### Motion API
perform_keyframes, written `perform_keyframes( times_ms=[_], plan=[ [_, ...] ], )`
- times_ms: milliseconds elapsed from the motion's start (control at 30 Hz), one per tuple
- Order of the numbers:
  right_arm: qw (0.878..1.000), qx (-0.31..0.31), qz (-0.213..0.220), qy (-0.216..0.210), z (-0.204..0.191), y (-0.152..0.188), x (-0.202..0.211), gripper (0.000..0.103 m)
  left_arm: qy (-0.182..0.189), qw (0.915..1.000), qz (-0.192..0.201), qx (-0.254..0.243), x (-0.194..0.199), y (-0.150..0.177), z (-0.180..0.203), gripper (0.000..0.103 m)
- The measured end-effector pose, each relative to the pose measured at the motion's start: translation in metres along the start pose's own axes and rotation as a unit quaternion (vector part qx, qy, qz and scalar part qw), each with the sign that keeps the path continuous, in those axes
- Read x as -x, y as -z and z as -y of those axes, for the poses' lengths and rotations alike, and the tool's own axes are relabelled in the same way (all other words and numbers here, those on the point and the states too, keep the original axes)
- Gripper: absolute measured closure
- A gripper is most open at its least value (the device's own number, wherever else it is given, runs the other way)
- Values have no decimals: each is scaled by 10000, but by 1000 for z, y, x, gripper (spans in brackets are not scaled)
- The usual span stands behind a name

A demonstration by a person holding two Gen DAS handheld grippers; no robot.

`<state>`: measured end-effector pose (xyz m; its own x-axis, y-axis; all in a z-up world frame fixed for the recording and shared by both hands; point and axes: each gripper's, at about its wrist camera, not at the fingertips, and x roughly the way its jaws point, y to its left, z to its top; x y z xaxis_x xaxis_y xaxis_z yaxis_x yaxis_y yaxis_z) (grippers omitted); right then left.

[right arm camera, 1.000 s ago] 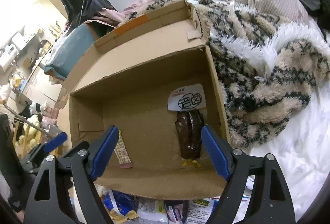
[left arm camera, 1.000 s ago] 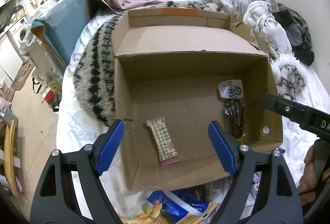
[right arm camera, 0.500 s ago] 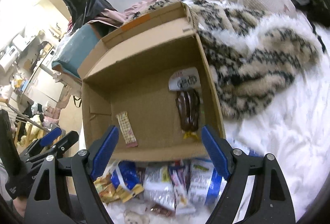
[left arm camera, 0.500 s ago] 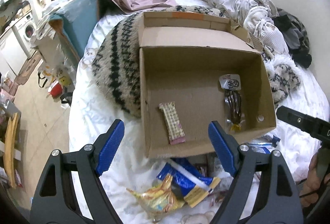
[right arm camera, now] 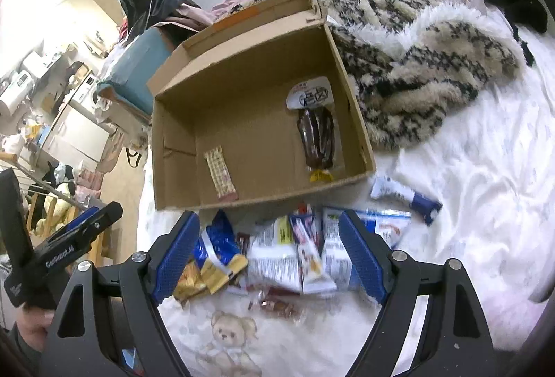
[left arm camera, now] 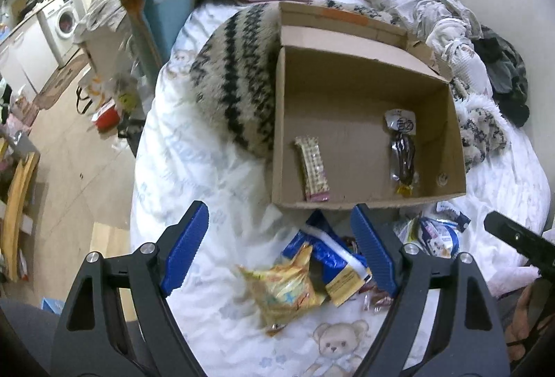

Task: Organize snacks
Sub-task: 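Move both tools back toward the snack pile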

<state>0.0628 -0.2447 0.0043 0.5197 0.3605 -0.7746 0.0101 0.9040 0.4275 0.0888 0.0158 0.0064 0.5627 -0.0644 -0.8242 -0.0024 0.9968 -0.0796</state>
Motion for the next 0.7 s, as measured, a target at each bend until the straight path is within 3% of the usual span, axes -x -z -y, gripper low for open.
perform_keyframes(
  times_ms=[100,333,467,700],
  plan=[
    [10000,-65,-63,38,3,10,2,13,52,10000,-72,24,3,9,-4,12],
    [9997,-89,-208,128,10,26,4,9,91,9993,-367,-81,0,28,-11,12],
    [9990,-299,-264,209,19,30,3,5,-79,9984,-518,223,-7,31,-28,12],
    [9963,-748,-405,140,34,30,-6,5,-70,9923,-1033,685,-29,38,-47,12]
  ],
)
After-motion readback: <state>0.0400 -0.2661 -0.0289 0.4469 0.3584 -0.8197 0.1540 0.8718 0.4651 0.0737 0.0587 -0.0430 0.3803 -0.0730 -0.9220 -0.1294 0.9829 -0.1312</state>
